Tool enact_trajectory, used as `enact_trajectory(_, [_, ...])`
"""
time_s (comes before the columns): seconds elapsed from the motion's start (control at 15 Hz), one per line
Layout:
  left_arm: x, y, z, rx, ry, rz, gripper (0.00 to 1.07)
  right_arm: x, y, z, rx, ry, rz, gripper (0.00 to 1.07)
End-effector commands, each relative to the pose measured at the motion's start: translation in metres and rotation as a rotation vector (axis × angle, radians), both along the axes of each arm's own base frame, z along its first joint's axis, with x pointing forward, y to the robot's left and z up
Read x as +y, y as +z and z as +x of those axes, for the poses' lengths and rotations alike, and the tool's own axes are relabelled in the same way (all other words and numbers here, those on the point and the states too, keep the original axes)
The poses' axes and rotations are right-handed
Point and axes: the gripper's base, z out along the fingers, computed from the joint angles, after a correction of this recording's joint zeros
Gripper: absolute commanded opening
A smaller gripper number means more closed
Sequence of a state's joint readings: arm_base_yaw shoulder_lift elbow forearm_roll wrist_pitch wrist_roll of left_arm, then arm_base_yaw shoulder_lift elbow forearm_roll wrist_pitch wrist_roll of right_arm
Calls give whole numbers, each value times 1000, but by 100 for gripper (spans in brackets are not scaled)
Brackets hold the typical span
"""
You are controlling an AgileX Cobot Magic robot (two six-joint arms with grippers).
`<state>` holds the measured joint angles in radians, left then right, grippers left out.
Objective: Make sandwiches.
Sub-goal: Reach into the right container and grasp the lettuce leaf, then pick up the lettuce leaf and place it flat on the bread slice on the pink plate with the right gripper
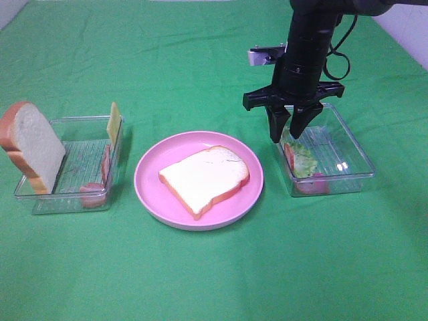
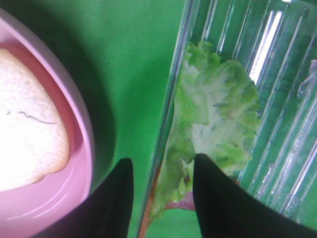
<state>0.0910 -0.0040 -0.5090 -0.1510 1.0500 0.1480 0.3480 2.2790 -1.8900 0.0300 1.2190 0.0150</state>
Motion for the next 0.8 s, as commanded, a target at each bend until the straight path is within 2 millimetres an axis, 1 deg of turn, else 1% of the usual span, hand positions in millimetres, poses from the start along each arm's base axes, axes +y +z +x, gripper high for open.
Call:
enact_trajectory(0.07, [0, -1, -2, -24, 5, -2, 67, -3, 0, -7, 69, 18, -29, 29])
enact_trajectory(0.13, [0, -1, -2, -24, 5, -2, 67, -3, 0, -6, 68, 18, -29, 25])
enact_trajectory(0.27, [0, -1, -2, -24, 5, -2, 67, -3, 0, -6, 65, 18, -29, 3])
enact_trajectory(0.33, [0, -1, -2, -24, 5, -2, 67, -3, -1, -6, 61, 18, -30, 0])
enact_trajectory(0.6, [0, -1, -2, -24, 5, -2, 67, -3, 0, -5, 55, 19, -30, 0])
enact_trajectory(0.8, [0, -1, -2, -24, 5, -2, 67, -5, 10, -5, 28, 23, -39, 0])
